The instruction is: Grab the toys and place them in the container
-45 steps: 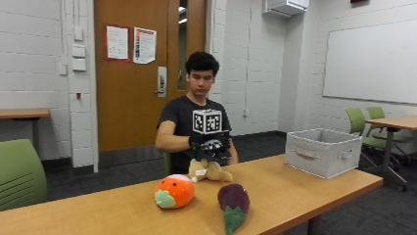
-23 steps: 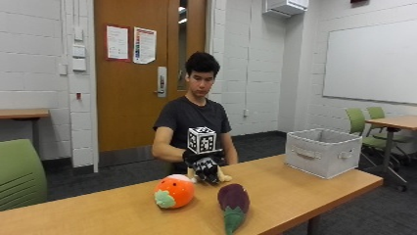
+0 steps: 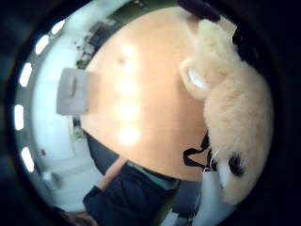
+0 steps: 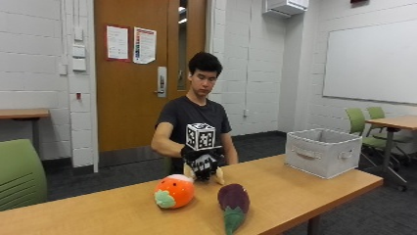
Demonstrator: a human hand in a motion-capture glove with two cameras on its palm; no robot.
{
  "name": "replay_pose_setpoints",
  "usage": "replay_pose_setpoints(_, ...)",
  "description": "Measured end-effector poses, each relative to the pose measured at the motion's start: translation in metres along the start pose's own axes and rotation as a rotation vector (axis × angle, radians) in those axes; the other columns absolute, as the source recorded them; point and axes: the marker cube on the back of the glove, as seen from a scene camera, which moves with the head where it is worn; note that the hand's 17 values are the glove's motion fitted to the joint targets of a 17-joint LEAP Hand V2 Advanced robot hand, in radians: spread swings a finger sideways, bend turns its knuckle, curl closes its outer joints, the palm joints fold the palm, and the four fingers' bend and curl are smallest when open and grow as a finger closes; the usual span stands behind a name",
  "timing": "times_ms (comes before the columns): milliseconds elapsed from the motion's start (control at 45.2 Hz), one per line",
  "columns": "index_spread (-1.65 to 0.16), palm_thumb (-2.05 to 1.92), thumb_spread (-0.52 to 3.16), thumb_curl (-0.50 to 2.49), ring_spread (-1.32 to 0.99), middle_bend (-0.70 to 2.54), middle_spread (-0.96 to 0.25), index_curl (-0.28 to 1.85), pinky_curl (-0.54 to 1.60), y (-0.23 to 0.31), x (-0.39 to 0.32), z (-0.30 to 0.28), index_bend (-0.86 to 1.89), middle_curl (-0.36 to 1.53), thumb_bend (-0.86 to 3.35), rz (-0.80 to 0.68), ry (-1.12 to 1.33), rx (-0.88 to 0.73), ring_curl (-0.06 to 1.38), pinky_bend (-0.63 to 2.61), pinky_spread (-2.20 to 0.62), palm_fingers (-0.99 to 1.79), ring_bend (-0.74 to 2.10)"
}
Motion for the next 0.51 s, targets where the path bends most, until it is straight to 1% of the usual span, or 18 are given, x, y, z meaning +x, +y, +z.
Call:
replay_pose_setpoints(88,-0.34,0.65,1.02,0.45,-0.49,0.50,-0.37,0.52,0.40,-0.006,-0.001,-0.010,0.10,0.46,0.27,0.019,-0.003,-0.005,0.40,0.71,-0.44,1.17,0.93)
replay_pose_setpoints(133,-0.35,0.66,1.00,0.47,-0.48,0.51,-0.38,0.53,0.40,-0.010,-0.004,-0.019,0.11,0.46,0.26,0.022,-0.009,0.006,0.41,0.73,-0.45,1.11,0.94)
replay_pose_setpoints(155,-0.35,0.66,0.97,0.48,-0.48,0.55,-0.38,0.53,0.40,-0.013,-0.007,-0.027,0.10,0.48,0.26,0.023,-0.012,0.014,0.43,0.72,-0.46,1.15,0.97)
replay_pose_setpoints(288,-0.37,0.67,0.86,0.54,-0.46,0.67,-0.41,0.53,0.39,-0.035,-0.038,-0.095,0.11,0.54,0.23,0.009,-0.026,0.081,0.46,0.74,-0.48,1.16,1.06)
replay_pose_setpoints(509,-0.38,0.68,0.75,0.62,-0.44,0.76,-0.41,0.55,0.40,-0.068,-0.108,-0.191,0.12,0.60,0.19,-0.068,-0.043,0.187,0.49,0.78,-0.50,1.12,1.13)
